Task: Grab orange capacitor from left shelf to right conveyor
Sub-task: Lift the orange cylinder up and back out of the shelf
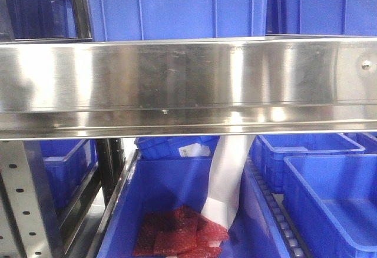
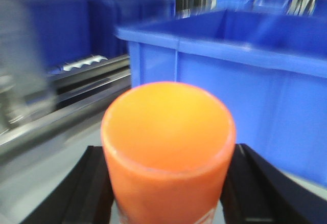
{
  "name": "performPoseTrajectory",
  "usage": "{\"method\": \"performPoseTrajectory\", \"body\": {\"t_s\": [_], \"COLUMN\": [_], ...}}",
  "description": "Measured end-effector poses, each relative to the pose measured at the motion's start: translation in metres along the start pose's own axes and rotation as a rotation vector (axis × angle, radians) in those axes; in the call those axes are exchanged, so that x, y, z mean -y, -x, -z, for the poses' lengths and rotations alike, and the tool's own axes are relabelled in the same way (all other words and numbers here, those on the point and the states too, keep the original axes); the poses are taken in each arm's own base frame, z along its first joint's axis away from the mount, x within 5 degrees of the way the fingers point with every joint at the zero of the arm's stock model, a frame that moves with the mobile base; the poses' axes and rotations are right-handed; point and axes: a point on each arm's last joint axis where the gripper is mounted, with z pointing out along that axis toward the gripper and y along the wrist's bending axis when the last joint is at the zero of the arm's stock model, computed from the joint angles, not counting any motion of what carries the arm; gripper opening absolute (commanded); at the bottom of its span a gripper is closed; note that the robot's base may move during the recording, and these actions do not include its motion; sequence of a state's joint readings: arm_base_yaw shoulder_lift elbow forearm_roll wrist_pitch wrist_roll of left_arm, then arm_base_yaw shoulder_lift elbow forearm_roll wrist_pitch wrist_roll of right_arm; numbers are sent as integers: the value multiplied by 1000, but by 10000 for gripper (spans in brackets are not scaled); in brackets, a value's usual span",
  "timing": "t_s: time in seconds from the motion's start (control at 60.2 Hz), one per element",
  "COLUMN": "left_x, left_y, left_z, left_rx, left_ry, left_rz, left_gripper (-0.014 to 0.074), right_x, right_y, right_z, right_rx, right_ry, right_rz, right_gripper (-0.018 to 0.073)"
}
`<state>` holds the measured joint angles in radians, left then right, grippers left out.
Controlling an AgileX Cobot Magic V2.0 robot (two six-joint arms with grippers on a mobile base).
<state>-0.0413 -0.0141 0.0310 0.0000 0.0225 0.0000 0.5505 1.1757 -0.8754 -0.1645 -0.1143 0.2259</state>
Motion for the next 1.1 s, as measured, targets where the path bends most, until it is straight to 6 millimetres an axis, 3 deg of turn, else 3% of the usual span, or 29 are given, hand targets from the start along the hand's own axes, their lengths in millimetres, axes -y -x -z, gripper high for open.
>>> {"method": "performPoseTrajectory", "body": {"t_s": [0.149, 0.382, 0.515, 0.614, 1.096], "left_x": [0, 0, 0, 0, 0], "left_y": [0, 0, 0, 0, 0], "left_z": [0, 0, 0, 0, 0], "left_rx": [0, 0, 0, 2, 0], "left_ry": [0, 0, 0, 0, 0], "left_rz": [0, 0, 0, 0, 0], "left_gripper": [-105, -105, -105, -105, -105], "right_x": [0, 2, 4, 6, 6], "right_y": [-8, -41, -65, -77, -80], "right_z": [75, 180, 224, 237, 225], "right_rx": [41, 199, 300, 311, 244], "right_ry": [-10, -20, -30, -43, -48], "right_rz": [8, 8, 4, 11, 11], "right_gripper": [49, 49, 49, 49, 49]}}
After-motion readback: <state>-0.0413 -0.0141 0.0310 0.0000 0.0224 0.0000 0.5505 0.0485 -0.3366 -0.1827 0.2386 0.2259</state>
